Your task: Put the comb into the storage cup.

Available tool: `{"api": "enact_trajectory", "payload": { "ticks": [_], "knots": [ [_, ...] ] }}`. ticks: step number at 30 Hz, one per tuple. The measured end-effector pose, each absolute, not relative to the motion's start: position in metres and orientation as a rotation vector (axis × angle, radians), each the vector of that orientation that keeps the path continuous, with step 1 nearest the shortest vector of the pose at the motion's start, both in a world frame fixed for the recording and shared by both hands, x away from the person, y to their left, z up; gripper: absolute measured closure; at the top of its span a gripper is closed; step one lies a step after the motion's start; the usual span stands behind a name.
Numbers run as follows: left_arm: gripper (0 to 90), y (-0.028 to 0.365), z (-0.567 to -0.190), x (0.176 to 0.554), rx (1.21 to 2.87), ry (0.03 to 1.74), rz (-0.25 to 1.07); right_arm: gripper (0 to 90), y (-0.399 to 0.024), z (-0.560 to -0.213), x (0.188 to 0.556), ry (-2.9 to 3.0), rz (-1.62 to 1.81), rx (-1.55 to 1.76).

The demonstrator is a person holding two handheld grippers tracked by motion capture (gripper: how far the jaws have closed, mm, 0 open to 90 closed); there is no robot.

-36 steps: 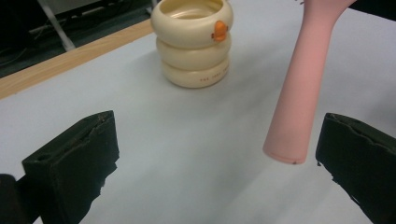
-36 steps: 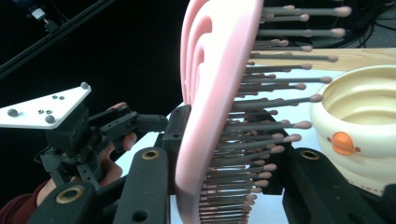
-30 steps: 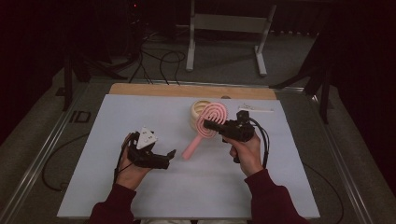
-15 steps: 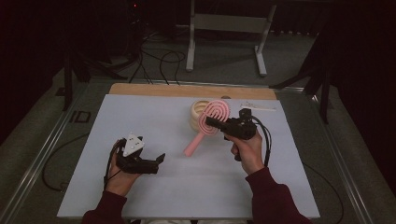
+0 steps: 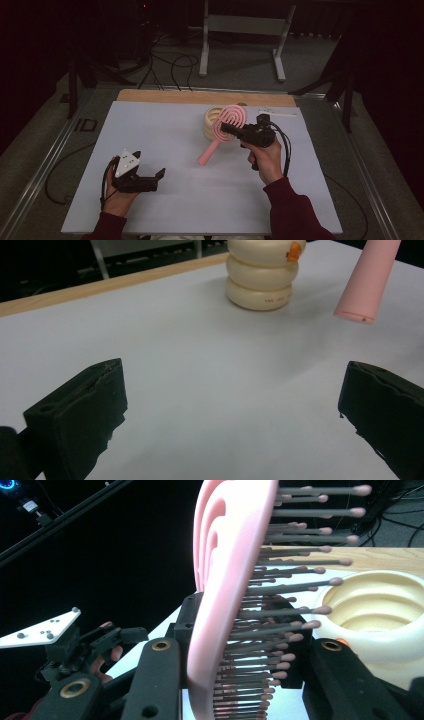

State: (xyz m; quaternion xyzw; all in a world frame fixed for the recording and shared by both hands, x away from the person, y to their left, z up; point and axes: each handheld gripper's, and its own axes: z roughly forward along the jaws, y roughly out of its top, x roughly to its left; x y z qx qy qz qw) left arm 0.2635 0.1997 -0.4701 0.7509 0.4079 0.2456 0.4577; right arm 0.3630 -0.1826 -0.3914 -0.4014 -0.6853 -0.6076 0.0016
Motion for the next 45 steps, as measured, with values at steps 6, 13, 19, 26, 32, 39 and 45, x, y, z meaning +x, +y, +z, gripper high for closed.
{"api": "enact_trajectory", "payload": {
  "ticks": [6, 13, 19, 26, 32, 39, 45],
  "knots": [
    [0.0, 0.212, -0.474, 0.255, 1.816, 1.006, 0.626, 63.8, -0.184, -0.39, 0.365, -2.144, -1.917, -1.268],
    [0.0, 0.227, -0.48, 0.242, 1.782, 1.022, 0.673, 63.8, -0.184, -0.388, 0.366, -2.151, -1.918, -1.269],
    [0.0, 0.237, -0.485, 0.236, 1.769, 1.025, 0.7, 63.8, -0.184, -0.387, 0.366, -2.149, -1.922, -1.273],
    [0.0, 0.244, -0.489, 0.235, 1.754, 1.047, 0.722, 63.8, -0.185, -0.383, 0.368, -2.146, -1.928, -1.283],
    [0.0, 0.245, -0.49, 0.234, 1.737, 1.056, 0.731, 63.8, -0.186, -0.384, 0.372, -2.133, -1.937, -1.302],
    [0.0, 0.242, -0.495, 0.235, 1.757, 1.06, 0.74, 63.8, -0.187, -0.385, 0.376, -2.111, -1.94, -1.326],
    [0.0, 0.243, -0.494, 0.235, 1.745, 1.063, 0.754, 63.8, -0.187, -0.384, 0.378, -2.112, -1.942, -1.332]
  ]
}}
